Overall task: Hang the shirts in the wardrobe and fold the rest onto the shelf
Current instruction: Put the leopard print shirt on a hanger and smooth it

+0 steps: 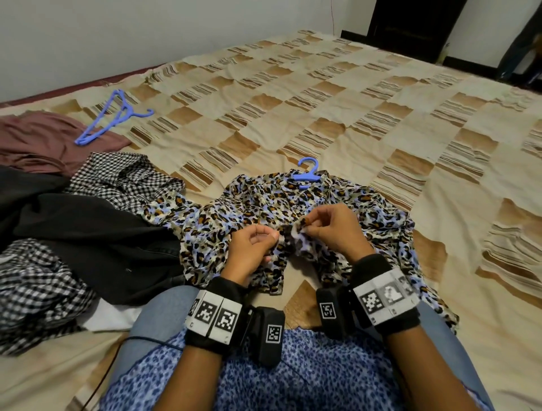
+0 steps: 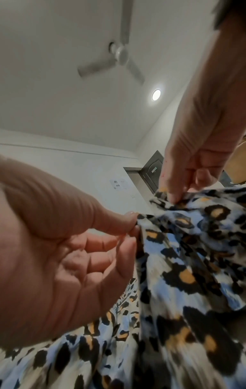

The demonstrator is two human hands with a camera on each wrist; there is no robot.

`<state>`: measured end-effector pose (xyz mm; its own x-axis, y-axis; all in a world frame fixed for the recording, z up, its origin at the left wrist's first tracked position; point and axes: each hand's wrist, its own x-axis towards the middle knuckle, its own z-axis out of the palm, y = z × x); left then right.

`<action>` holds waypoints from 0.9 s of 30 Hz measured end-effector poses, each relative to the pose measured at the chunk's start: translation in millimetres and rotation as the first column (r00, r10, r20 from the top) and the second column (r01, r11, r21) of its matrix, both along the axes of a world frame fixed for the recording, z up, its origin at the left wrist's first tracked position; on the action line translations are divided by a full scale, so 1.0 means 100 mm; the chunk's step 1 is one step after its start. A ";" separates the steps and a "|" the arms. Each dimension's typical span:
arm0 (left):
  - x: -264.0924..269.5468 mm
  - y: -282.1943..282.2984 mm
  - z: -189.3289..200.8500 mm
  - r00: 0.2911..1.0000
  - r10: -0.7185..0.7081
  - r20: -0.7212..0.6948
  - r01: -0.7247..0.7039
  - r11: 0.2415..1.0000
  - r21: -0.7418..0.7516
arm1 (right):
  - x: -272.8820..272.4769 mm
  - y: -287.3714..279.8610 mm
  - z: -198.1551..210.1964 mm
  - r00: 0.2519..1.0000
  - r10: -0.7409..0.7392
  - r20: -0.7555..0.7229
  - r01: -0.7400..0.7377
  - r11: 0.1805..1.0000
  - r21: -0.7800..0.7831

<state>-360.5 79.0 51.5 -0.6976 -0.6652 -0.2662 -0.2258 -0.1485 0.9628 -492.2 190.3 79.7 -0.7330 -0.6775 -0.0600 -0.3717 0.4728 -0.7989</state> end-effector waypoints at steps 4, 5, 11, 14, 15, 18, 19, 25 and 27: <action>0.00 0.04 0.03 0.997 -0.056 -0.054 0.056 0.998 -0.010 | 0.04 0.00 -0.02 0.909 -0.159 -0.386 0.169 0.986 -0.008; 0.00 0.05 0.03 0.997 -0.058 -0.058 0.058 0.998 -0.017 | 0.04 -0.01 -0.02 0.921 -0.145 -0.361 0.143 0.989 -0.032; -0.05 0.06 0.02 0.997 0.010 -0.071 -0.012 1.000 -0.027 | 0.11 -0.06 0.06 0.995 -0.050 0.088 0.063 0.987 -0.151; -0.05 0.05 0.02 0.995 0.048 -0.085 -0.051 0.998 -0.033 | 0.13 -0.08 0.03 0.988 -0.140 0.068 0.150 0.973 -0.174; -0.05 0.05 0.02 0.995 0.040 -0.088 -0.045 0.998 -0.049 | 0.14 -0.08 0.03 0.978 -0.210 0.004 0.207 0.957 -0.202; -0.06 0.08 0.01 0.995 0.013 -0.095 -0.024 0.994 -0.107 | 0.15 -0.09 0.07 0.869 -0.380 -0.317 0.284 0.907 -0.311; -0.07 0.08 0.00 0.996 0.014 -0.090 -0.025 0.991 -0.128 | 0.15 -0.09 0.07 0.850 -0.362 -0.381 0.255 0.918 -0.304; -0.08 0.08 -0.02 0.998 0.000 -0.065 -0.010 0.987 -0.162 | 0.21 -0.12 0.00 0.966 -0.095 0.242 0.131 0.982 -0.136; -0.08 0.08 -0.03 0.998 0.012 -0.068 -0.023 0.987 -0.158 | 0.24 -0.12 0.02 0.894 -0.046 0.446 0.138 0.975 -0.175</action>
<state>-368.3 86.9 48.8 -0.6982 -0.7075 -0.1091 -0.1587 0.0043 0.9873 -468.6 178.1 81.9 -0.7231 -0.6395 -0.2611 0.0743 0.3038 -0.9498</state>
